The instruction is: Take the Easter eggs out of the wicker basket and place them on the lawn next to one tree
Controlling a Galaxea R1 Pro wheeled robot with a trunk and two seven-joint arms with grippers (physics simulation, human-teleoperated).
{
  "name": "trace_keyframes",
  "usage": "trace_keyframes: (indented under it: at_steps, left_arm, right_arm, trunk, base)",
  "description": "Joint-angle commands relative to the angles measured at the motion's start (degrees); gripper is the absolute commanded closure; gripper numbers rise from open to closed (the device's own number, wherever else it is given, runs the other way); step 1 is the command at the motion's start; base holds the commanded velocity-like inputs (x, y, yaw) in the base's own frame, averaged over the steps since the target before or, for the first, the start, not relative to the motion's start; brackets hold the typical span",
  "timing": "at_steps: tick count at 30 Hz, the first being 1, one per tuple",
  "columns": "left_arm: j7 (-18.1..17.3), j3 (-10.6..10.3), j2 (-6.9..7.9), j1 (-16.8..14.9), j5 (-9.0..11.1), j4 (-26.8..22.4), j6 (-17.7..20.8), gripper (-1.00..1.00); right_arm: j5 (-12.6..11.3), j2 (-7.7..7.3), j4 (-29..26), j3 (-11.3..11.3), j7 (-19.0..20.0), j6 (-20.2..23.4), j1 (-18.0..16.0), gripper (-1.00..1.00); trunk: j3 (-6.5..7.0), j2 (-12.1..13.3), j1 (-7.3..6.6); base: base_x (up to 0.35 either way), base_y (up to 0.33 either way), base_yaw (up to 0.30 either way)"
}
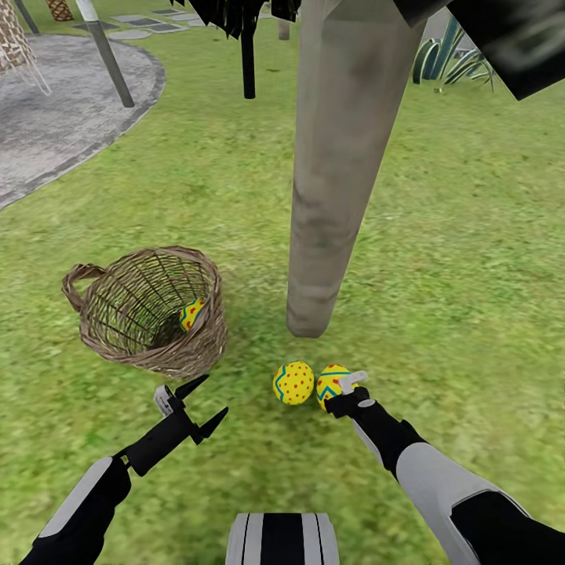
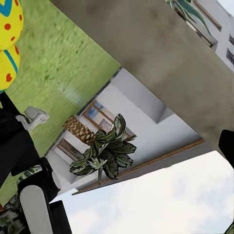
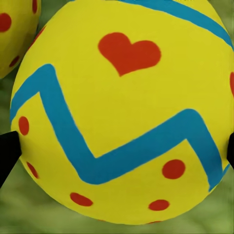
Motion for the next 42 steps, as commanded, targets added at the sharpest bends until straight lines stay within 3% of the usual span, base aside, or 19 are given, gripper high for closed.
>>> trace_keyframes:
  at_steps: [1, 4, 5, 15, 38, 42]
  left_arm:
    - [-0.6, -0.2, 0.05, -0.1, -0.3, 0.1, 0.0, -1.00]
    - [-0.6, -0.2, 0.05, -0.1, -0.3, 0.1, 0.0, -1.00]
    - [-0.6, -0.2, 0.05, -0.1, -0.3, 0.1, 0.0, -1.00]
    - [-0.6, -0.2, 0.05, -0.1, -0.3, 0.2, 0.0, -1.00]
    - [-0.5, -0.5, 0.05, -0.1, -0.3, 0.1, 0.0, -1.00]
    - [-0.5, -0.8, -0.64, 0.2, -0.3, -0.1, 0.1, -1.00]
  right_arm:
    - [-1.1, -0.02, 1.0, 0.5, 0.1, 0.4, 0.1, 1.00]
    - [-1.0, -0.01, 1.0, 0.6, 0.1, 0.4, 0.1, 1.00]
    - [-1.1, -0.01, 1.0, 0.6, 0.1, 0.4, 0.1, -1.00]
    - [-1.1, -0.01, 1.0, 0.6, 0.1, 0.5, 0.1, -1.00]
    - [-1.0, -0.05, 0.1, 0.6, 0.5, 0.4, 0.1, -1.00]
    - [-1.2, -0.26, 0.8, 0.7, 0.3, -0.3, -0.7, -1.00]
  trunk:
    - [-0.04, 0.0, 0.04]
    - [-0.04, 0.0, 0.04]
    - [-0.04, 0.0, 0.04]
    - [-0.04, 0.0, 0.04]
    - [5.05, 0.3, -0.55]
    - [5.05, 0.3, -0.56]
  base:
    - [0.000, 0.000, 0.000]
    - [0.000, 0.000, 0.000]
    - [0.000, 0.000, 0.000]
    - [0.000, 0.000, 0.000]
    - [0.000, 0.000, 0.000]
    - [-0.338, 0.000, 0.000]
